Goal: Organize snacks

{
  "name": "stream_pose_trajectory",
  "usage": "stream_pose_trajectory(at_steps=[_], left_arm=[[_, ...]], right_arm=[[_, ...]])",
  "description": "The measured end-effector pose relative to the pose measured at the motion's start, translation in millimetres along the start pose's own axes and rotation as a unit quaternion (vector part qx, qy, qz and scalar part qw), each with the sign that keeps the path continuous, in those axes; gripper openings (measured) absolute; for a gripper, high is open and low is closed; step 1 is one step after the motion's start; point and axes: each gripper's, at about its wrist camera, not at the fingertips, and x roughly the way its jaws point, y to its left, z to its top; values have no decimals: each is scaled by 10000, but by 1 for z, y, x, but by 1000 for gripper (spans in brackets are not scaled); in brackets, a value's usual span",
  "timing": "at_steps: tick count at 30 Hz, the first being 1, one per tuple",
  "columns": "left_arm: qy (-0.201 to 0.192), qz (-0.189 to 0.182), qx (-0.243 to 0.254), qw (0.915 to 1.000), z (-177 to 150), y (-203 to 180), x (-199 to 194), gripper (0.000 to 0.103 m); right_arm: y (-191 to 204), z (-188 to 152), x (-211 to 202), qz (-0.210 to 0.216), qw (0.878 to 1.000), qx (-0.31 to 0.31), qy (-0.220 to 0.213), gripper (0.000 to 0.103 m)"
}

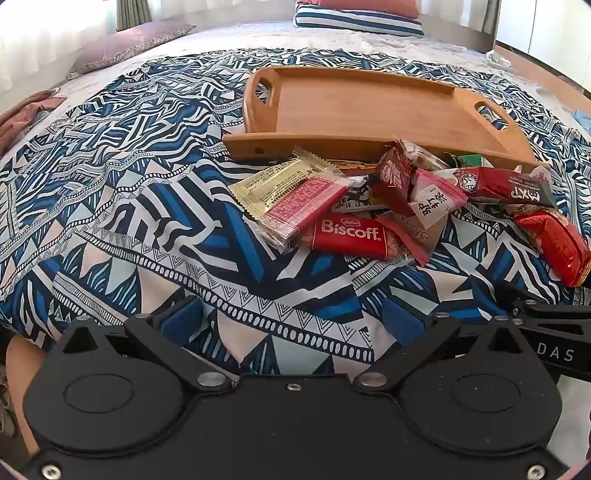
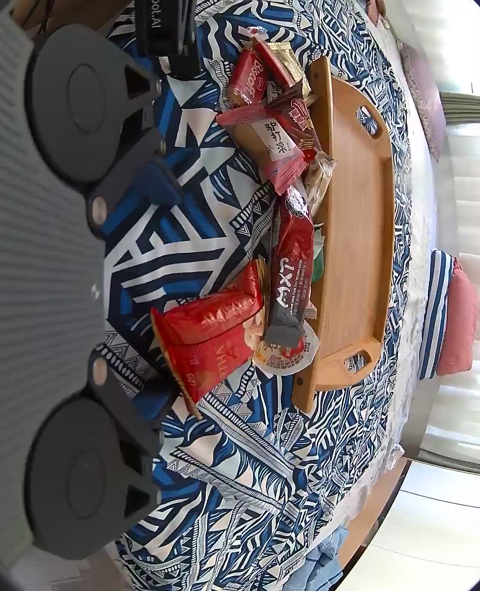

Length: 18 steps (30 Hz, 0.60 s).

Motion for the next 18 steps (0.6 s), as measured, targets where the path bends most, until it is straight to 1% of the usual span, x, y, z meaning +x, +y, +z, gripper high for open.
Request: stream_pose_trajectory(at_steps=[18], left_arm=[[33,-15,-11,10000,0,0,0,103]], right_arm=[[0,0,0,-1,10000,7,-15,103]])
